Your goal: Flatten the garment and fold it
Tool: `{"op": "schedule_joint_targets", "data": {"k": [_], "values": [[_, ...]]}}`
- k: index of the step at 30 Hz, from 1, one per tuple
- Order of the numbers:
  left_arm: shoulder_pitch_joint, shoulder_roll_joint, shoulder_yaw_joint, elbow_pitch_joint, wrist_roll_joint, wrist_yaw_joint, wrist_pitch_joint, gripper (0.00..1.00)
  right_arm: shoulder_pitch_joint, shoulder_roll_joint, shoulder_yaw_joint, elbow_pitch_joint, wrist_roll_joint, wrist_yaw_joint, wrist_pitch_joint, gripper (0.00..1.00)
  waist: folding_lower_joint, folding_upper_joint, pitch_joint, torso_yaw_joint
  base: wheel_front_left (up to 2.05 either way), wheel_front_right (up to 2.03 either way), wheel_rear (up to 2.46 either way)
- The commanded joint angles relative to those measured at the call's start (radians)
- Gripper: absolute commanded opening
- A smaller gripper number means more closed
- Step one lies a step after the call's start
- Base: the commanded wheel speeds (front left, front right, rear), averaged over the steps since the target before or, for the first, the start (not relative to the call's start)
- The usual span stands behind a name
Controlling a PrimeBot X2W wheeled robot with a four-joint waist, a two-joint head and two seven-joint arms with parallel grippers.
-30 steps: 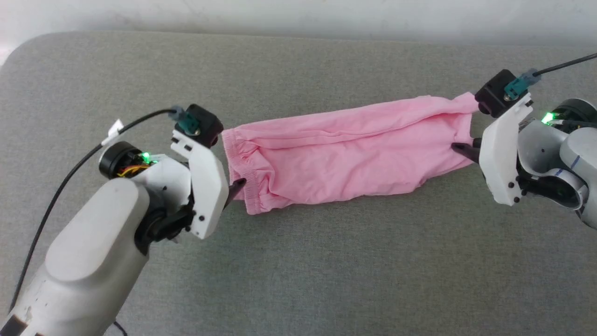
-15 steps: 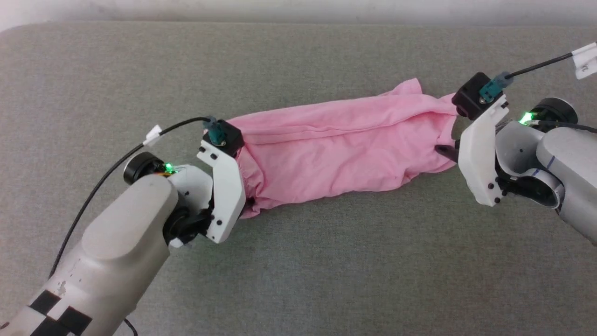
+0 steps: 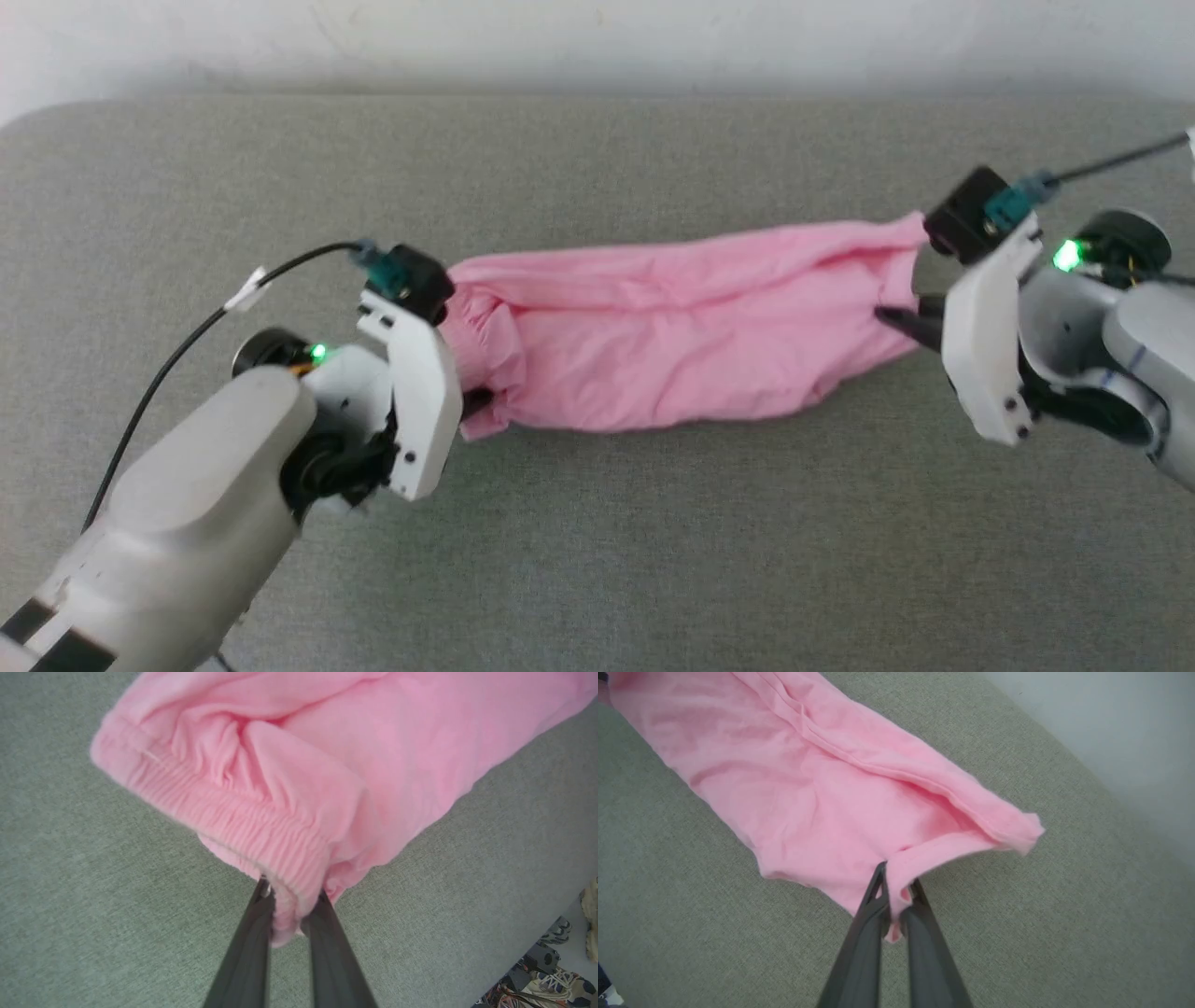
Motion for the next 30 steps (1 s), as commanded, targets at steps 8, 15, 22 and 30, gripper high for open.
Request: {"op": "schedule_joint_targets", "data": {"k": [8, 15, 22, 30], "values": [[0.162, 0.123, -0.020, -0.144, -0.068, -0.005, -0.050, 0.00, 0.188, -0.158, 0.003, -0.168, 0.003, -0.001, -0.068, 0.00, 0.0000, -0.0001, -0.062, -0.012, 0.00, 0.00, 0.00], [0.263, 0.120, -0.033, -0.157, -0.065, 0.033, -0.118, 0.00, 0.363, -0.169, 0.003, -0.174, 0.014, -0.001, -0.087, 0.00, 0.0000, -0.0001, -0.043, -0.022, 0.00, 0.00, 0.00], [0.300, 0.119, -0.058, -0.115, -0.021, 0.040, -0.171, 0.79, 0.421, -0.093, -0.022, -0.094, -0.010, -0.001, -0.131, 0.20, 0.0000, -0.0001, -0.059, -0.032, 0.00, 0.00, 0.00], [0.372, 0.212, 0.040, -0.329, 0.051, 0.163, -0.399, 1.00, 0.427, -0.162, -0.127, -0.191, -0.085, -0.001, -0.170, 1.00, 0.0000, -0.0001, -0.138, -0.034, 0.00, 0.00, 0.00]]}}
